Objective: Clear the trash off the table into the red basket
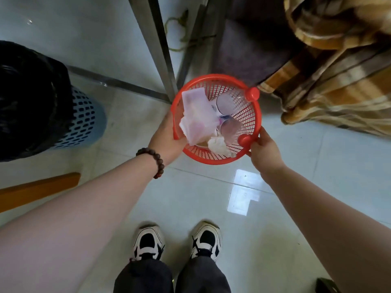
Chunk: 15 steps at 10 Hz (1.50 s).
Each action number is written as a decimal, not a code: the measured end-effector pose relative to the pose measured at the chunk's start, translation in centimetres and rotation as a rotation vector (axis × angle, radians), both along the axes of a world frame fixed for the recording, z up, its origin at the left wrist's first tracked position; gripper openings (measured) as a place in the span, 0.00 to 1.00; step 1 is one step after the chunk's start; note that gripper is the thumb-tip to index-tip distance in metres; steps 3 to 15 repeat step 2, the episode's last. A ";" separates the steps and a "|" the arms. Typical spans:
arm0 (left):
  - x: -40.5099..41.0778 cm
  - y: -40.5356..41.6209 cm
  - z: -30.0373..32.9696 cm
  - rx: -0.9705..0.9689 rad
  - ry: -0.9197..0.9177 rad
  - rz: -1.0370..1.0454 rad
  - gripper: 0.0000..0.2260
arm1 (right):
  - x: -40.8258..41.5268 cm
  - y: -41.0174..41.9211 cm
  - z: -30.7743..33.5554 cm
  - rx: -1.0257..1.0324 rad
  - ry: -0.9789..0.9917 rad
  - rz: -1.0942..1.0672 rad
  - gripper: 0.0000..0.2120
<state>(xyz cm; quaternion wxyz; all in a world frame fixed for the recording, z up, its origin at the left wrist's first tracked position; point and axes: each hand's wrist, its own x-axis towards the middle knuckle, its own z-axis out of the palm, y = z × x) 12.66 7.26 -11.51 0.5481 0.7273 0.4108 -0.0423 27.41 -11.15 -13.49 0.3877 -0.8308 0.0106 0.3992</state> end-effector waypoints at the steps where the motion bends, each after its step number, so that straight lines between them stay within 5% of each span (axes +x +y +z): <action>1: -0.6 0.5 0.3 0.129 0.076 -0.065 0.26 | -0.1 -0.2 0.5 -0.059 -0.032 0.087 0.22; 2: -1.3 -0.1 2.2 0.215 0.137 -0.116 0.23 | -0.8 -0.8 2.3 -0.204 -0.086 0.137 0.23; 15: -1.3 -0.1 2.2 0.215 0.137 -0.116 0.23 | -0.8 -0.8 2.3 -0.204 -0.086 0.137 0.23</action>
